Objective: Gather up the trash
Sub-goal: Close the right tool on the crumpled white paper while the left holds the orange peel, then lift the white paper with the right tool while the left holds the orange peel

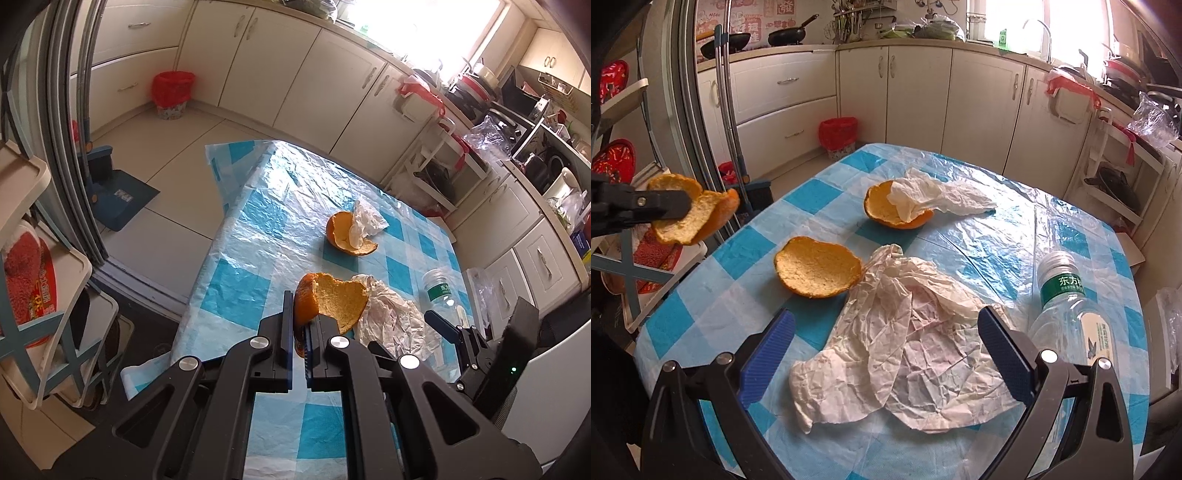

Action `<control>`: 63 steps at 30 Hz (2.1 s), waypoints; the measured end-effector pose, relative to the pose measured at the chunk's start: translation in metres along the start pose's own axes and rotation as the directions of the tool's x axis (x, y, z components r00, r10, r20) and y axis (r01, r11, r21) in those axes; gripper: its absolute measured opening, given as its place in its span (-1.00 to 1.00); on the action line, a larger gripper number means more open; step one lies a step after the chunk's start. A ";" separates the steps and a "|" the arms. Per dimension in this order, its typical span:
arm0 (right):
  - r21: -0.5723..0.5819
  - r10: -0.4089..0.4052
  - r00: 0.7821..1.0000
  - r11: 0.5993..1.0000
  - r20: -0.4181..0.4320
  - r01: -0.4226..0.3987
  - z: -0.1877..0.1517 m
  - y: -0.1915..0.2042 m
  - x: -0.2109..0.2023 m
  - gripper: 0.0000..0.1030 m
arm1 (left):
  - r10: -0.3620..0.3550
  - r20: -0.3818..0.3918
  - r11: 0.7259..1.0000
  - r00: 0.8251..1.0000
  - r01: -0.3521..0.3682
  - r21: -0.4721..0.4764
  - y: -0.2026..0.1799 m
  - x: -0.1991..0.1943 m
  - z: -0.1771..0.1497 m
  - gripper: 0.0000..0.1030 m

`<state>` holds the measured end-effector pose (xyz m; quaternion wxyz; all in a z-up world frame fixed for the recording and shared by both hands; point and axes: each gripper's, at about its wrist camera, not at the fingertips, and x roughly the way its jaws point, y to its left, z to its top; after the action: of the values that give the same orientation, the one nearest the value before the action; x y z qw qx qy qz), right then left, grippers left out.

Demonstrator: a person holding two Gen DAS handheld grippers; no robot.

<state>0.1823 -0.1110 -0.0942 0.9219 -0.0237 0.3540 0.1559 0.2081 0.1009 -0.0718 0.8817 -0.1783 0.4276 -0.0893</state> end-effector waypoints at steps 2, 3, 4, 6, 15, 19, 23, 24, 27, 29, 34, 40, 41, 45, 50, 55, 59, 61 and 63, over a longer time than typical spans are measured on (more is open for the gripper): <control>-0.006 -0.015 1.000 1.000 -0.023 0.015 0.001 -0.003 0.006 0.85 | -0.001 -0.001 1.000 1.000 0.001 -0.004 0.000 0.000 0.001 -0.92; -0.006 -0.020 0.999 1.000 -0.027 0.020 0.002 -0.004 0.008 0.85 | -0.002 -0.002 1.000 1.000 0.002 -0.004 0.000 0.001 0.001 -0.92; -0.006 -0.025 0.999 1.000 -0.025 0.025 0.003 -0.005 0.009 0.85 | -0.003 -0.003 1.000 1.000 0.003 -0.002 -0.001 0.002 0.001 -0.92; -0.003 -0.027 0.999 1.000 -0.028 0.027 0.007 -0.010 0.012 0.85 | -0.004 -0.005 1.000 1.000 0.004 0.005 -0.002 0.002 0.001 -0.92; -0.058 0.000 0.997 0.998 -0.079 -0.005 0.007 -0.002 0.025 0.85 | -0.005 -0.007 1.000 1.000 0.005 0.011 -0.006 0.003 0.001 -0.92; -0.067 0.026 0.994 0.997 -0.104 -0.033 0.006 0.001 0.029 0.68 | 0.000 -0.013 1.000 1.000 0.000 0.016 -0.007 0.004 0.000 -0.92; -0.036 0.080 0.987 0.996 -0.141 -0.086 0.004 -0.004 0.034 0.12 | 0.002 -0.016 1.000 1.000 -0.002 0.008 -0.005 0.004 0.000 -0.92; -0.030 0.087 0.986 0.995 -0.141 -0.092 0.003 -0.004 0.033 0.07 | 0.002 -0.016 1.000 1.000 -0.002 0.007 -0.005 0.004 0.000 -0.92; -0.030 0.096 0.986 0.994 -0.136 -0.100 0.000 -0.003 0.028 -0.41 | 0.000 -0.013 1.000 1.000 0.000 0.011 -0.006 0.003 0.000 -0.92; -0.032 0.086 0.987 0.995 -0.135 -0.091 -0.002 -0.003 0.025 -0.69 | -0.001 -0.013 1.000 1.000 0.001 0.015 -0.007 0.003 -0.001 -0.92; 0.009 0.077 0.990 0.997 -0.116 -0.077 -0.007 -0.011 0.013 -0.80 | -0.006 -0.011 1.000 1.000 0.006 0.019 -0.011 0.001 -0.002 -0.92; 0.032 0.075 0.995 0.997 -0.060 -0.073 -0.006 -0.016 -0.011 -0.81 | -0.009 -0.013 1.000 1.000 0.009 0.027 -0.016 0.000 -0.004 -0.92; 0.031 0.074 0.996 0.997 -0.055 -0.072 -0.006 -0.016 -0.012 -0.81 | -0.009 -0.013 1.000 1.000 0.009 0.028 -0.016 0.000 -0.004 -0.92; 0.028 0.074 0.996 0.997 -0.053 -0.072 -0.008 -0.016 -0.015 -0.81 | -0.006 -0.016 1.000 1.000 0.007 0.030 -0.018 0.000 -0.005 -0.92; 0.020 0.070 0.997 0.997 -0.040 -0.069 -0.008 -0.014 -0.018 -0.81 | -0.007 -0.016 0.999 1.000 0.007 0.031 -0.018 0.000 -0.006 -0.92; 0.004 0.065 0.998 0.998 -0.021 -0.065 -0.009 -0.012 -0.026 -0.81 | -0.007 -0.015 0.999 1.000 0.008 0.031 -0.018 0.000 -0.005 -0.92; -0.008 0.055 0.998 0.998 -0.010 -0.056 -0.010 -0.011 -0.031 -0.81 | -0.008 -0.015 0.999 1.000 0.008 0.032 -0.018 0.000 -0.006 -0.92; -0.008 0.054 0.999 0.999 -0.004 -0.054 -0.010 -0.011 -0.034 -0.81 | -0.008 -0.016 0.999 1.000 0.008 0.031 -0.018 0.000 -0.005 -0.92; -0.009 0.051 0.999 0.999 0.003 -0.051 -0.010 -0.011 -0.036 -0.80 | -0.007 -0.015 0.999 1.000 0.008 0.032 -0.018 0.000 -0.006 -0.92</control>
<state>0.1539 -0.1329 -0.0786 0.9180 -0.0184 0.3523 0.1810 0.2037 0.0827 -0.0678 0.8808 -0.1651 0.4321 -0.1007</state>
